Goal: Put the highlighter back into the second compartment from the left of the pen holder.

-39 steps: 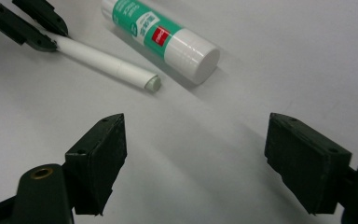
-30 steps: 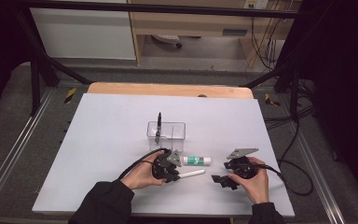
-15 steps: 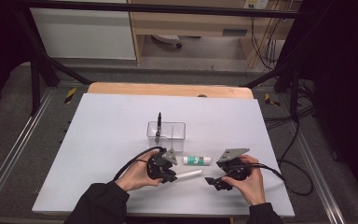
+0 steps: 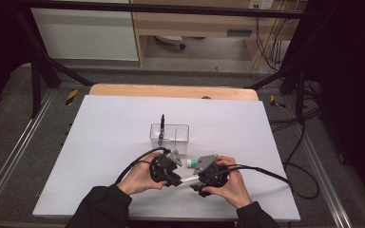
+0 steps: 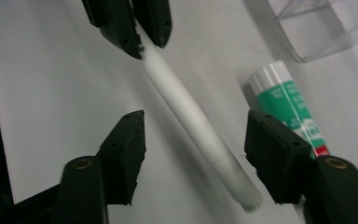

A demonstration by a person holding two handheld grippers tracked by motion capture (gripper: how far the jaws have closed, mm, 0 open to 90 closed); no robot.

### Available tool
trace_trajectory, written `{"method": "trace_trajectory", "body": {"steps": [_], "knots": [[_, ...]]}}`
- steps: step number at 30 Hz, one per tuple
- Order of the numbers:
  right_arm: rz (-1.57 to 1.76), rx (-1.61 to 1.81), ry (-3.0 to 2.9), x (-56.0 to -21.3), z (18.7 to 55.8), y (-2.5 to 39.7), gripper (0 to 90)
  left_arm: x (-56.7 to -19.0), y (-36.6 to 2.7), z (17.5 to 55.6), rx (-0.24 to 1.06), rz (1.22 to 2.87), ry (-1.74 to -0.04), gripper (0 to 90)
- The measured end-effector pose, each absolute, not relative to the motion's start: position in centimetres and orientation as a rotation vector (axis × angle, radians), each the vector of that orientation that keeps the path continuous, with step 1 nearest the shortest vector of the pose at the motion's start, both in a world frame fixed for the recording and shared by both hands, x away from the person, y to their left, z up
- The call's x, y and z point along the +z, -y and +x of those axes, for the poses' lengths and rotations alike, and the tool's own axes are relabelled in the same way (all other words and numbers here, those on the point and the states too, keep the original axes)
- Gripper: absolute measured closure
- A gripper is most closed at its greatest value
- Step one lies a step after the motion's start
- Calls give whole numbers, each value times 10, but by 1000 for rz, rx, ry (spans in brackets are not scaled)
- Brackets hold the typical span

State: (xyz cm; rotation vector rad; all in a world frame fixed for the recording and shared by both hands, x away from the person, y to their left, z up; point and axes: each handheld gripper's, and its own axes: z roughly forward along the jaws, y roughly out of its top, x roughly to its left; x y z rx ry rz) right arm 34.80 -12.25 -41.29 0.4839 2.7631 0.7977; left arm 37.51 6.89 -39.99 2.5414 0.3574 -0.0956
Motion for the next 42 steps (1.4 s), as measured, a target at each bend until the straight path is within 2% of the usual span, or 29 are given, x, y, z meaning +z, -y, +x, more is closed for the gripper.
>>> {"method": "trace_trajectory", "body": {"steps": [8, 10, 12, 16, 23, 33, 42], "knots": [[331, 714, -2787, -420, 346, 106, 564, -397, -66, 375, -107, 2553, -343, 785], [303, 680, -2788, -421, 345, 105, 643, -397, -65, 374, -126, 2551, -348, 784], [263, 655, -2794, -420, 344, 104, 674, -397, -65, 374, -137, 2557, -348, 784], [194, 670, -2779, -418, 343, 102, 643, -396, -65, 374, -140, 2564, -353, 784], [110, 652, -2767, -415, 341, 100, 726, -392, -63, 375, -156, 2571, -349, 784], [56, 666, -2754, -412, 340, 98, 728, -390, -61, 377, -172, 2568, -358, 784], [23, 647, -2793, -413, 337, 97, 789, -389, -61, 377, -181, 2545, -331, 769]]}}
